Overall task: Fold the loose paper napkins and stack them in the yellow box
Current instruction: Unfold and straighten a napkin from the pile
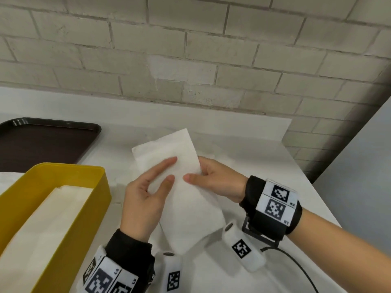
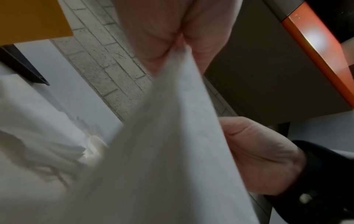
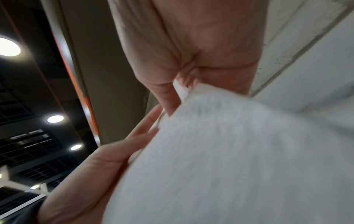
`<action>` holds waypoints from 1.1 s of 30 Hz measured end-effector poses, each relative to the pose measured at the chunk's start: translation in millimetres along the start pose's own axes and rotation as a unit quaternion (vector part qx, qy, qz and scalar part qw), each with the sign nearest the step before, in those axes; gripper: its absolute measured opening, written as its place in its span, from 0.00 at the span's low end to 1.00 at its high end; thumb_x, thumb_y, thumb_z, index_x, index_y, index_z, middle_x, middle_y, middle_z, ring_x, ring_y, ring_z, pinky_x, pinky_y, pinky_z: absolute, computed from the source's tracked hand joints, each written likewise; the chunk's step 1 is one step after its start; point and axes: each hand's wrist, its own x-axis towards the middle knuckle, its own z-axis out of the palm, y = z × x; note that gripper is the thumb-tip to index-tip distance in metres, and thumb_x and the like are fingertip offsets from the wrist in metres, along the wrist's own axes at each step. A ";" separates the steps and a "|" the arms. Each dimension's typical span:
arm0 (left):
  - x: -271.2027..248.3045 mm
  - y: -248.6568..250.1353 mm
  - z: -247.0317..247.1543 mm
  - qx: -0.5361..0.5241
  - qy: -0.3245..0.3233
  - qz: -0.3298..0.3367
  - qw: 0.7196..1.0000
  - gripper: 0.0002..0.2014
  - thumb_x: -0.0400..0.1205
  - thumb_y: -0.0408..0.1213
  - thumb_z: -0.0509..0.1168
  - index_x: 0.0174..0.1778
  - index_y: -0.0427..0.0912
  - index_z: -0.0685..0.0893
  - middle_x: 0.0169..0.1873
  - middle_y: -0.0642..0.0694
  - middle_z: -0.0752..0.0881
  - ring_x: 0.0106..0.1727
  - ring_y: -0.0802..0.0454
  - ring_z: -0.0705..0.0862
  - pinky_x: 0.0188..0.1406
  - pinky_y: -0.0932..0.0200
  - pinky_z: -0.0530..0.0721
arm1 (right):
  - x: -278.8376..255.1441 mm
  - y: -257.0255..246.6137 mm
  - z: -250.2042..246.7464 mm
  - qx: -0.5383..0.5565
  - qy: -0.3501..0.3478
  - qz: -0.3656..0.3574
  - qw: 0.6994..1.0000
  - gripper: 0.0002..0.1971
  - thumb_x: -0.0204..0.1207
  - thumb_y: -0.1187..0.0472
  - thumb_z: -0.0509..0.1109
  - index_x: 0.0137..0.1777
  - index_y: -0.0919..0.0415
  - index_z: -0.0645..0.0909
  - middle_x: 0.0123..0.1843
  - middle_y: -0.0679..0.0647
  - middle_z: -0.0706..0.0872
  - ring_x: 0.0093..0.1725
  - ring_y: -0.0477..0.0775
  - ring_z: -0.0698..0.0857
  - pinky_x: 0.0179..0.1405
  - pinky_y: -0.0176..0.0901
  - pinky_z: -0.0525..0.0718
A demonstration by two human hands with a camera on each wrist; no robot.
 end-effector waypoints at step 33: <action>1.3 6.7 -18.5 0.082 0.105 -0.011 0.991 0.24 0.80 0.23 0.62 0.52 0.63 0.83 0.57 0.69 0.82 0.67 0.65 0.77 0.72 0.54 0.73 | 84.9 40.6 -82.6 -0.283 0.285 0.096 0.911 0.13 0.77 0.67 0.64 0.61 0.64 0.80 0.60 0.61 0.83 0.59 0.59 0.80 0.44 0.32 0.70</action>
